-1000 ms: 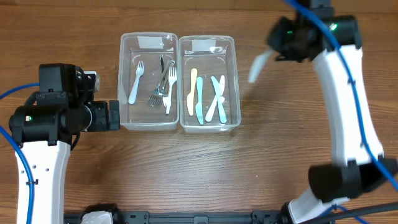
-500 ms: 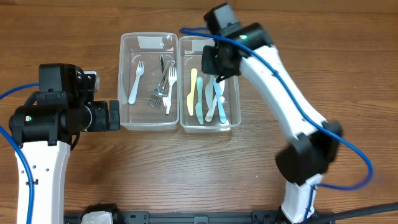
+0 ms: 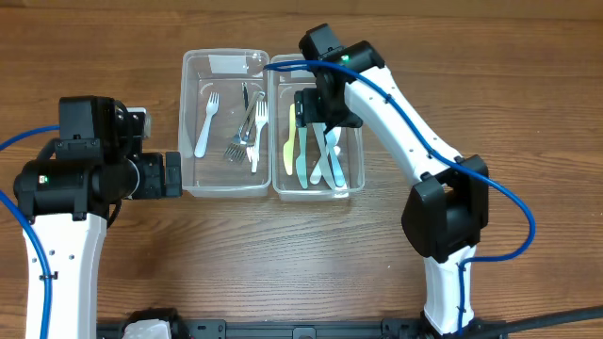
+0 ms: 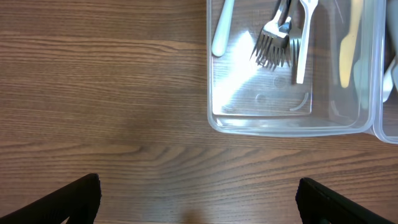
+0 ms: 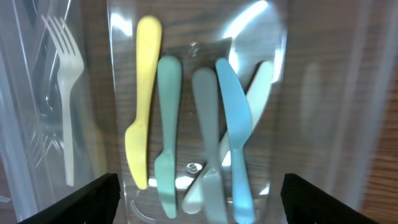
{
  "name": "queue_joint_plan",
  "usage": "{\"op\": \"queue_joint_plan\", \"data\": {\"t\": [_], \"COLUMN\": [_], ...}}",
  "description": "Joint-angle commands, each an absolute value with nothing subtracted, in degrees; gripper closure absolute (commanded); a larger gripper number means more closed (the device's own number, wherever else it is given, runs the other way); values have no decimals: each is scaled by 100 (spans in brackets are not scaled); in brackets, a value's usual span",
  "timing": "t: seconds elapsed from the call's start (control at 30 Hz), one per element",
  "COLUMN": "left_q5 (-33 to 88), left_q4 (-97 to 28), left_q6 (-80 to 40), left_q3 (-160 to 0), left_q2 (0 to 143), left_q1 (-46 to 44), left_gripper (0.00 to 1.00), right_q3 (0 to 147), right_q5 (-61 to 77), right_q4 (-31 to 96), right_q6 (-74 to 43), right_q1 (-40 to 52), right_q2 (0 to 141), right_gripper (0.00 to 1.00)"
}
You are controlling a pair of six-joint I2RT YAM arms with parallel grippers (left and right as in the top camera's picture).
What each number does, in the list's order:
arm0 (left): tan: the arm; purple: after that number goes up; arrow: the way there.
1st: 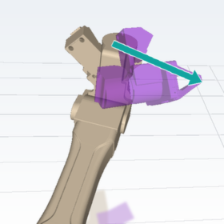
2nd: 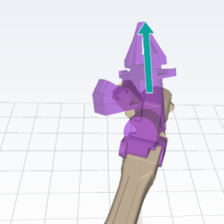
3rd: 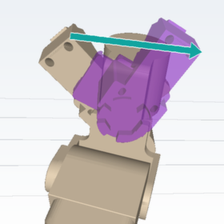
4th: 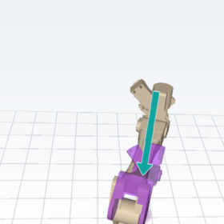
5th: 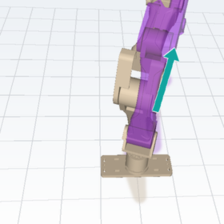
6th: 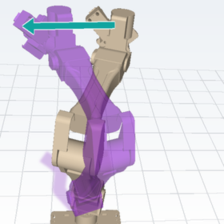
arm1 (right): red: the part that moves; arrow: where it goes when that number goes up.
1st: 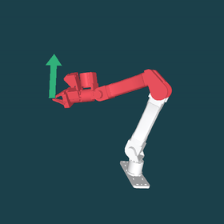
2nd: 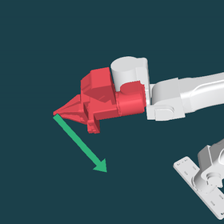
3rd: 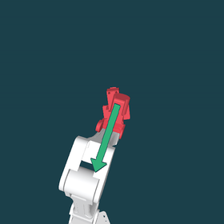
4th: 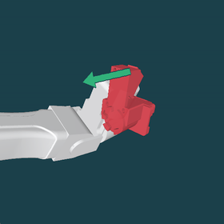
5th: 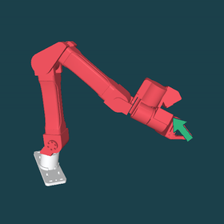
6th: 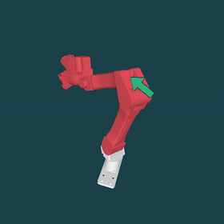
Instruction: Pack container
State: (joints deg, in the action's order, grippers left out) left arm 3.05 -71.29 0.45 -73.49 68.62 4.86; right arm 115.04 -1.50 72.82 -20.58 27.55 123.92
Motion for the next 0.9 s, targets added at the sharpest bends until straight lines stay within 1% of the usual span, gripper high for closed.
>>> {"op": "queue_joint_plan", "data": {"t": [0.0, 0.07, 0.17, 0.23, 0.33, 0.43, 0.53, 0.7, 0.77, 0.87], "left_q5": [410, 410, 445, 473, 449, 447, 440, 384, 320, 198], "left_q4": [-7061, -7004, -6912, -6807, -6460, -6093, -5859, -6152, -6152, -6233], "left_q6": [176, 174, 174, 185, 239, 237, 266, 320, 316, 215], "left_q3": [-7334, -7334, -7334, -7334, -7334, -7334, -7334, -7332, -7332, -7332], "left_q2": [6779, 6678, 6316, 5933, 5214, 4814, 4757, 4762, 4694, 4506], "left_q1": [486, 486, 480, 436, 331, 333, 333, 331, 331, 329], "left_gripper": [0, 0, 0, 0, 0, 0, 0, 0, 0, 0], "right_q3": [11603, 11603, 11601, 11601, 11601, 11592, 11585, 11552, 11402, 10748], "right_q5": [-602, -626, -639, -639, -642, -642, -637, -550, -526, -440], "right_q4": [7155, 7076, 7148, 7354, 7787, 8005, 8053, 8200, 8208, 8029], "right_q6": [-1785, -1590, -1472, -1441, -1179, -1175, -1194, -1194, -1192, -1188], "right_q1": [2359, 2099, 1514, 1129, 611, 285, 132, 110, 110, 110], "right_q2": [11222, 10757, 10055, 9738, 9454, 9417, 9404, 9080, 8785, 8112], "right_gripper": [13, 12, 3, 0, 0, 0, 0, 0, 0, 0]}}
